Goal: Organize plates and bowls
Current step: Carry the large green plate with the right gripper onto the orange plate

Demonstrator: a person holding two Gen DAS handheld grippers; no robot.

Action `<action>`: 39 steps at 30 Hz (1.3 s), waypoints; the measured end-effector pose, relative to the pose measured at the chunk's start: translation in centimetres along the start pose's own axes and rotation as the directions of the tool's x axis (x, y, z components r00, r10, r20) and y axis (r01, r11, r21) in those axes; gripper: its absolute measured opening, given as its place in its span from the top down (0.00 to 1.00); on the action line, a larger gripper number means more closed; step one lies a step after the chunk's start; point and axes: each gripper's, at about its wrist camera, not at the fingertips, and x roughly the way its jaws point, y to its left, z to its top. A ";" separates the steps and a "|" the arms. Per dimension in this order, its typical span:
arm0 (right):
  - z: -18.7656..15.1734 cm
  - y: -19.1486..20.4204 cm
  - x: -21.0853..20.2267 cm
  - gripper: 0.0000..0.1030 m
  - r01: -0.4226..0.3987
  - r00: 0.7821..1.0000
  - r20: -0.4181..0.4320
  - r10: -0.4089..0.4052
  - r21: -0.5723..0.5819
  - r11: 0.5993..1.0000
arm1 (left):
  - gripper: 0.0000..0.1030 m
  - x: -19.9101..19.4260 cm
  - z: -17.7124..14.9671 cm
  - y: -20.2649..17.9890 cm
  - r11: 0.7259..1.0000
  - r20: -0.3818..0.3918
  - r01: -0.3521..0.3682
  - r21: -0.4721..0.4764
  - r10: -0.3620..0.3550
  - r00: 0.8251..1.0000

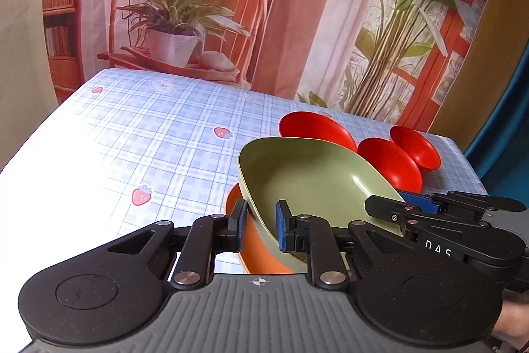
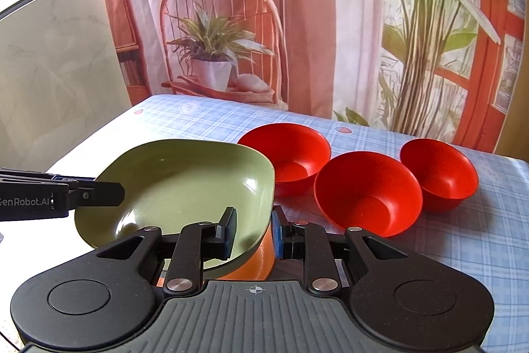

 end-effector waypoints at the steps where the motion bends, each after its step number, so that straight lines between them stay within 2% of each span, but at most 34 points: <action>1: -0.1 0.2 0.3 0.80 0.000 1.000 -0.005 0.000 -0.005 1.000 | 0.81 0.1 -0.2 0.1 1.000 -0.006 -0.002 -0.002 0.002 1.000; 8: -0.7 0.4 1.5 0.80 0.008 0.999 -0.034 -0.009 -0.019 1.000 | 0.81 1.3 -1.3 0.4 1.000 -0.044 -0.005 -0.003 0.005 0.999; 23: -1.5 0.6 3.4 0.81 0.030 0.997 -0.073 -0.034 -0.058 0.998 | 0.81 2.9 -2.1 0.5 0.999 -0.073 -0.033 0.025 0.035 0.997; 39: -1.9 0.9 3.4 0.81 0.066 0.996 -0.055 -0.073 -0.125 0.990 | 0.81 3.9 -2.1 0.2 0.997 -0.095 -0.052 0.064 0.058 0.994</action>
